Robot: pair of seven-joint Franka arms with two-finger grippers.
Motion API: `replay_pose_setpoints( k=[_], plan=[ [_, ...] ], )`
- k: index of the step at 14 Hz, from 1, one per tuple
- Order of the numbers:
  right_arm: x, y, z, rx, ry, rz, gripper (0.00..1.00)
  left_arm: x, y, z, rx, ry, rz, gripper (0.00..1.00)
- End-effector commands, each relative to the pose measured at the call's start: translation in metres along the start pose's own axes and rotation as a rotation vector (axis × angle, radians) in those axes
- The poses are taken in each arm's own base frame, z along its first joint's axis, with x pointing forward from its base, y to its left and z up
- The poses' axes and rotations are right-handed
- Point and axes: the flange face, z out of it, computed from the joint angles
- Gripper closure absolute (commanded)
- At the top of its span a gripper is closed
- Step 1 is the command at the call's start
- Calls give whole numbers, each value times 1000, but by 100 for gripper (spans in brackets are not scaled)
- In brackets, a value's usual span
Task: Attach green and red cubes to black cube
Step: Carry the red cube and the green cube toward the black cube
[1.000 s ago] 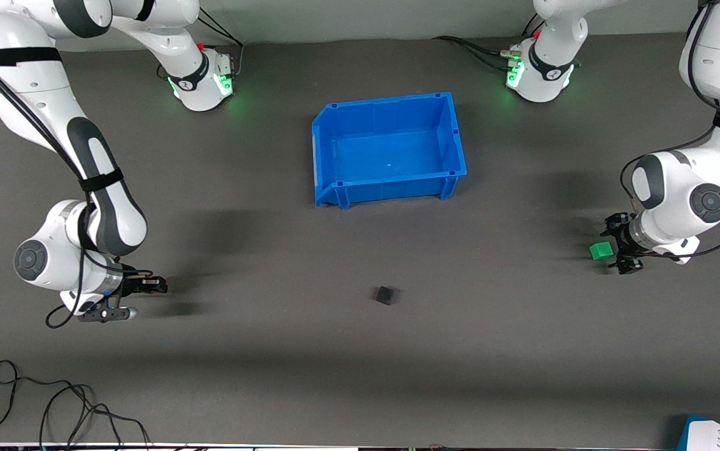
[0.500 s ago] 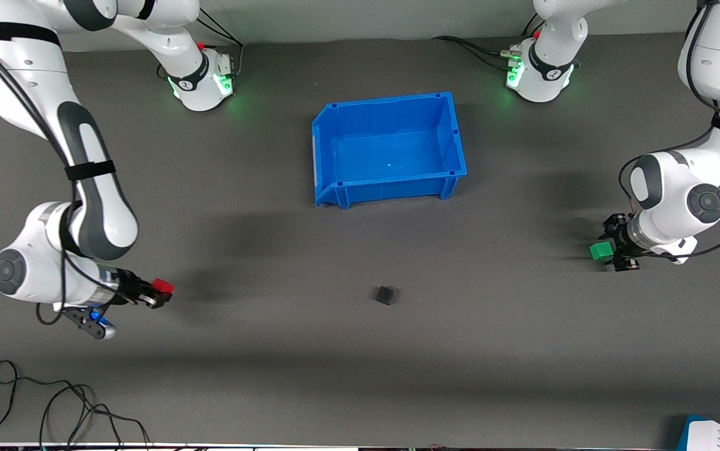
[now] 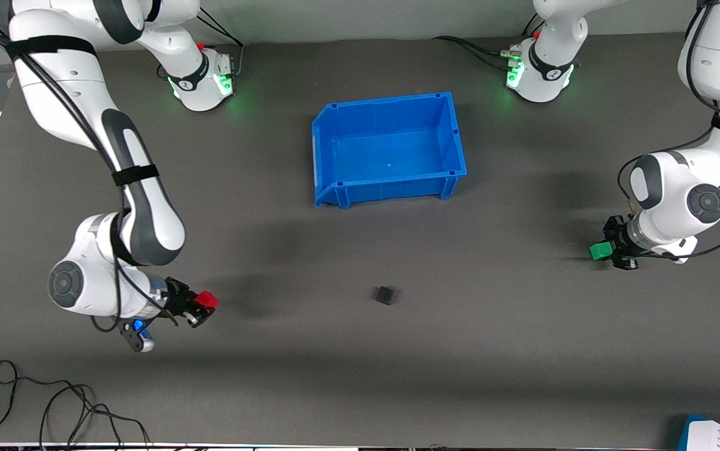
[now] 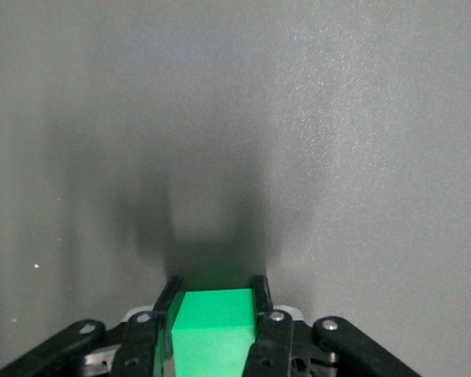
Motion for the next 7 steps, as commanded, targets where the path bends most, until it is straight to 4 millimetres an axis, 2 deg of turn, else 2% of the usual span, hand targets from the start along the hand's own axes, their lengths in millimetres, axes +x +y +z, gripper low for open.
replay_pose_setpoints(
  k=[1,4,7],
  plan=[
    [-19,-24,14,2,-18,121,89,-15,5,-16,-26,14,6,100],
    [-51,-61,26,13,-12,230,89,-52,16,-22,-48,13,67,100],
    [-76,-92,40,54,-58,354,89,-96,26,-33,-79,7,40,100]
  ],
)
